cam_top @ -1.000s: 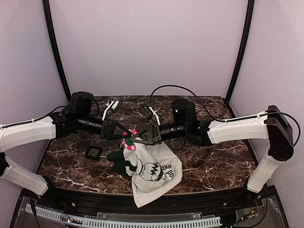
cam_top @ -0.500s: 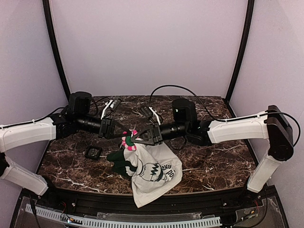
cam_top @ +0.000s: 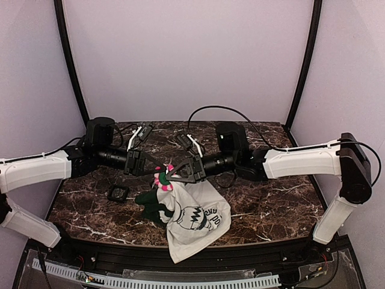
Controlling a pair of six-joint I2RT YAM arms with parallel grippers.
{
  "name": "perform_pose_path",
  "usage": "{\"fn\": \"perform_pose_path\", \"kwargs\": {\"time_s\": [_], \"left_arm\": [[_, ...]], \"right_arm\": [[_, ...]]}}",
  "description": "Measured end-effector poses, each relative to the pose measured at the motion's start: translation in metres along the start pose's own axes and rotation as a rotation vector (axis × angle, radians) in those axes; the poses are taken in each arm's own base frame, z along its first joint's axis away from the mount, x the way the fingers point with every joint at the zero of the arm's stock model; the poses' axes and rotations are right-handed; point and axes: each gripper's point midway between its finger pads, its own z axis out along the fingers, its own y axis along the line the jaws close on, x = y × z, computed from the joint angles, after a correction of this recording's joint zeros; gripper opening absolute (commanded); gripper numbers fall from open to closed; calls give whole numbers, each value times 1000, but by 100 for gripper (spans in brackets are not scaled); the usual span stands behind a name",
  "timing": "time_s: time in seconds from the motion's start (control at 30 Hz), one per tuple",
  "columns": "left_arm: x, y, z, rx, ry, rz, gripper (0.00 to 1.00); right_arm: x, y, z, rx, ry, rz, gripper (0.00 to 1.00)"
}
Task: Remove the brooch from the garment
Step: Open the brooch on the crumpled clothing.
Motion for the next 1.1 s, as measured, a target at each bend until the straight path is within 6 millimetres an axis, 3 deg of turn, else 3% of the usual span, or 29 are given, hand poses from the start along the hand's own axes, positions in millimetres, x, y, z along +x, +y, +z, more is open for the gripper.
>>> {"fn": "perform_pose_path", "kwargs": {"time_s": [0.13, 0.37, 0.77, 0.83, 1.0, 1.1], "left_arm": [[-1, 0, 0, 2, -3, 0, 1], [1, 1, 0, 0, -4, -9, 1], [8, -8, 12, 49, 25, -3, 1], [9, -9, 12, 53, 28, -3, 1], [11, -4, 12, 30, 33, 1, 1], [13, 3, 12, -10, 37, -2, 1]], "right_arm": [[-1, 0, 0, 10, 14, -2, 0], [-1, -2, 1, 6, 42, 11, 11], [-12, 1, 2, -5, 12, -19, 37], [-14, 2, 2, -8, 3, -26, 44], [-19, 3, 1, -11, -17, -40, 75], [-19, 5, -4, -7, -34, -52, 85]]}}
